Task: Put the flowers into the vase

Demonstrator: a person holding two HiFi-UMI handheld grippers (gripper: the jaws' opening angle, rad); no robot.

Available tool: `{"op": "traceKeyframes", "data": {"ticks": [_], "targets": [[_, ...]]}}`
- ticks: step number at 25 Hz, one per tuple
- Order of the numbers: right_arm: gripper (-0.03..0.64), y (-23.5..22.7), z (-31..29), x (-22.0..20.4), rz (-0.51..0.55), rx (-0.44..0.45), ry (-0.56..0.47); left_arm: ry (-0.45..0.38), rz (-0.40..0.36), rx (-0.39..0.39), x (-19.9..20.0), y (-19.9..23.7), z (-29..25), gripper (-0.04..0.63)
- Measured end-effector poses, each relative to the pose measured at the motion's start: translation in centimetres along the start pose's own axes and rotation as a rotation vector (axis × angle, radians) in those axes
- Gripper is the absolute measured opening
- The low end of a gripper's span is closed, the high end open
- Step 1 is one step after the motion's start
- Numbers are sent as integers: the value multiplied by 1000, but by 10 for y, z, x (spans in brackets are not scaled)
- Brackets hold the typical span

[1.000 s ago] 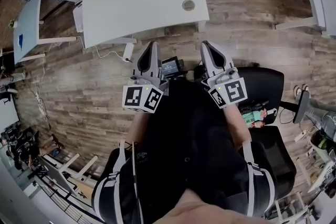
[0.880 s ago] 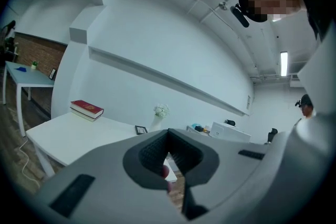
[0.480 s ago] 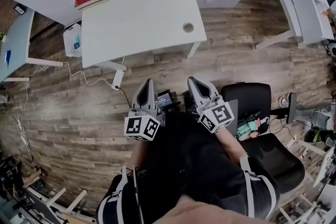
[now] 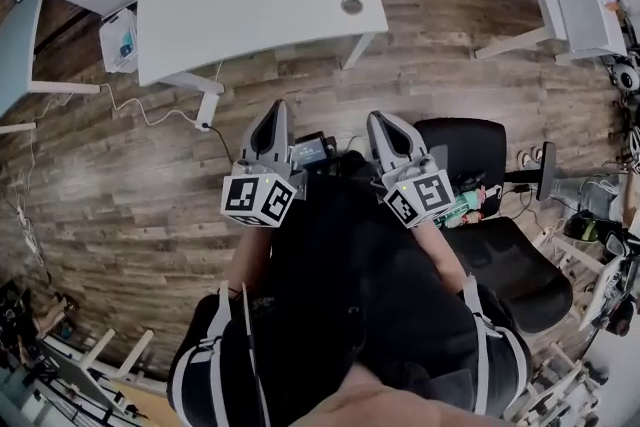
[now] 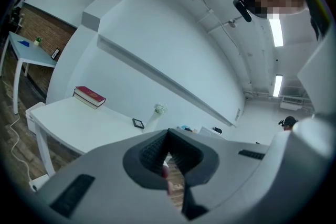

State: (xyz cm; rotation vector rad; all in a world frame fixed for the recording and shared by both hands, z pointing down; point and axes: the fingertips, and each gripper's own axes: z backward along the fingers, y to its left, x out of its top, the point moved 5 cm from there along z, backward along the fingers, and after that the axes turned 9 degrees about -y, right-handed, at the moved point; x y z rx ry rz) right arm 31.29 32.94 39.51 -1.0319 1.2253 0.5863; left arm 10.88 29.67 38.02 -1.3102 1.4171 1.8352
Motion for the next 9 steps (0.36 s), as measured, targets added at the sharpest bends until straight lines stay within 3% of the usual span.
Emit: {"op": "traceKeyframes", "data": {"ticks": [9], "targets": [[17, -10, 12, -1, 11, 25, -11, -7, -18, 19, -4, -10, 8, 46]]}}
